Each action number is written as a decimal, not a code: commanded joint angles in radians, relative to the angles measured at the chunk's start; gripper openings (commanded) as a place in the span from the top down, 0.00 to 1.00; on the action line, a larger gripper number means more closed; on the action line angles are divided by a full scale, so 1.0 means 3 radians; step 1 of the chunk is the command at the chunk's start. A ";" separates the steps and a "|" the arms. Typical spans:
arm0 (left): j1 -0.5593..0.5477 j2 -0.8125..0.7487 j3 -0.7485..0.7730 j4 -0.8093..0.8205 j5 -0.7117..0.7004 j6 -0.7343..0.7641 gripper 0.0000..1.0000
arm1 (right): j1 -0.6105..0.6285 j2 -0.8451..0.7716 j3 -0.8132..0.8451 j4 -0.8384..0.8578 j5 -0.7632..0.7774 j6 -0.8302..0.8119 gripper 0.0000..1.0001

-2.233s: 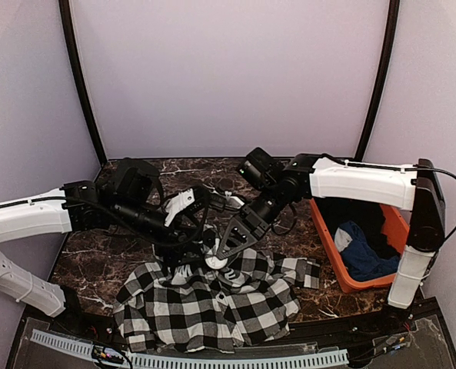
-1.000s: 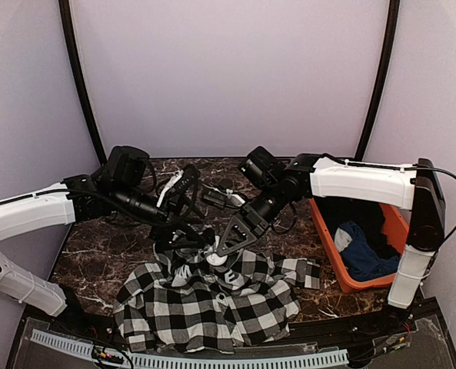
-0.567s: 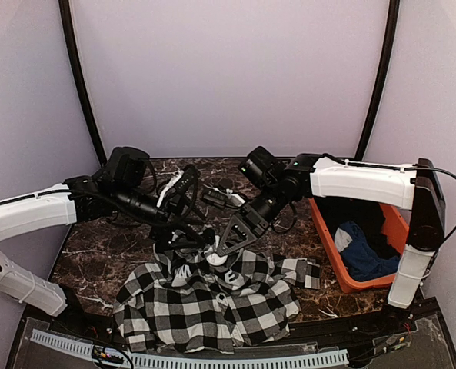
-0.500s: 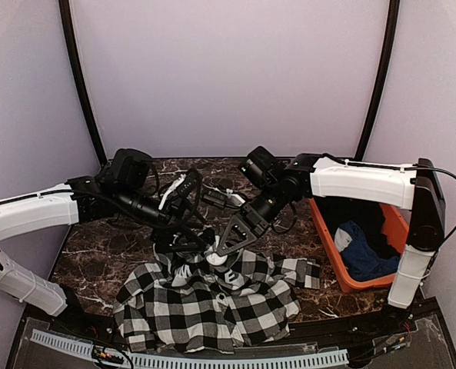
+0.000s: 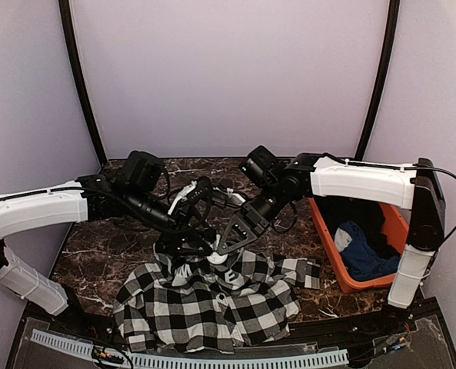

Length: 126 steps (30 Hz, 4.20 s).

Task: Pin the brooch onto the clothing
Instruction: Pin the brooch to the flattened clothing.

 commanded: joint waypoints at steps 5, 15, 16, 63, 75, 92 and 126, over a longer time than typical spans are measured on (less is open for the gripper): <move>-0.0007 0.0040 0.0076 -0.0030 0.0003 -0.0020 0.23 | -0.0012 0.0011 -0.0001 0.0089 -0.0012 0.0004 1.00; -0.0010 0.0049 0.0074 -0.0007 0.0071 -0.0048 0.22 | -0.0015 0.0025 -0.0001 0.0089 0.0032 0.0027 1.00; -0.0007 0.0049 0.0071 0.0006 0.0094 -0.0056 0.22 | -0.0017 0.0030 0.0004 0.0089 0.0036 0.0024 1.00; 0.0006 0.0044 -0.0002 0.0136 0.0252 -0.0135 0.25 | -0.0033 -0.0006 -0.0011 0.0089 0.0028 0.0037 1.00; -0.0016 0.0094 0.0004 0.0129 0.0244 -0.0125 0.32 | -0.0041 0.0007 0.0031 0.0094 -0.0034 0.0042 1.00; -0.0075 0.0144 0.0026 0.0079 0.0205 -0.0077 0.41 | -0.0067 -0.0042 0.0030 0.0154 -0.0122 0.0083 1.00; 0.0021 0.0075 -0.0015 0.0072 0.0197 -0.0062 0.35 | -0.0111 -0.0103 -0.0060 0.0224 -0.0147 0.0121 1.00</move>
